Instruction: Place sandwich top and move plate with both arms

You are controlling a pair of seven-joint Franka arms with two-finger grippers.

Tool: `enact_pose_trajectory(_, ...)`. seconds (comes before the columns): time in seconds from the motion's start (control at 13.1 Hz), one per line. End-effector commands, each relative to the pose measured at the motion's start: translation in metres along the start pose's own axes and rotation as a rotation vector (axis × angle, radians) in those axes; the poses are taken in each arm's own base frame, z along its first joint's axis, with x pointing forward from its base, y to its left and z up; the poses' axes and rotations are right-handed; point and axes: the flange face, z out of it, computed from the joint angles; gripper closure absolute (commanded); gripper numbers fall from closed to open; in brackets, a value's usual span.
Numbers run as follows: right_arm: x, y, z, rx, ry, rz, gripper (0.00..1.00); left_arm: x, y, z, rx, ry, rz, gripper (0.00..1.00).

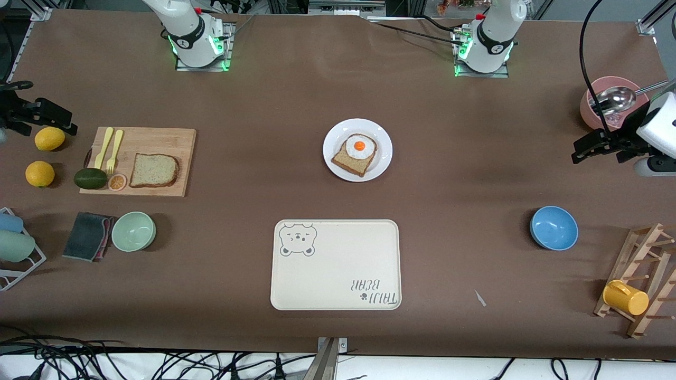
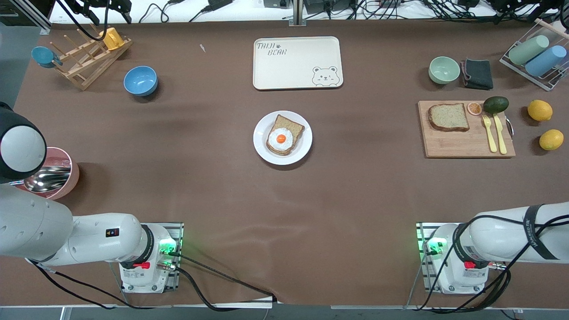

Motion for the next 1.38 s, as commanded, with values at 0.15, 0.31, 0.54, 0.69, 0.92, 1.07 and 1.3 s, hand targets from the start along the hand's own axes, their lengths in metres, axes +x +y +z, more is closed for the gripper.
enact_pose_trajectory(0.15, 0.000, -0.005, -0.003, 0.006, -0.006, -0.001, 0.00, 0.000, -0.001, -0.003, 0.013, -0.022, 0.025, 0.00)
enact_pose_trajectory(0.31, 0.000, -0.005, -0.003, 0.006, -0.007, 0.002, 0.00, 0.000, -0.001, -0.003, 0.013, -0.022, 0.027, 0.00)
enact_pose_trajectory(0.54, 0.002, -0.005, 0.008, 0.007, -0.033, 0.001, 0.00, 0.004, -0.002, -0.003, 0.017, -0.017, 0.026, 0.00)
enact_pose_trajectory(0.69, 0.005, -0.004, 0.024, -0.011, -0.084, 0.002, 0.00, 0.004, -0.004, -0.004, 0.017, -0.016, 0.021, 0.00)
enact_pose_trajectory(0.92, 0.006, -0.027, 0.048, -0.113, -0.157, -0.046, 0.00, 0.004, 0.002, 0.002, 0.016, -0.026, 0.033, 0.00)
enact_pose_trajectory(1.07, 0.013, -0.041, 0.076, -0.136, -0.180, 0.002, 0.00, 0.005, 0.006, 0.008, 0.011, -0.032, 0.033, 0.00)
enact_pose_trajectory(1.3, 0.020, -0.067, 0.138, -0.153, -0.208, -0.005, 0.01, 0.014, 0.006, 0.027, 0.007, -0.063, 0.025, 0.00)
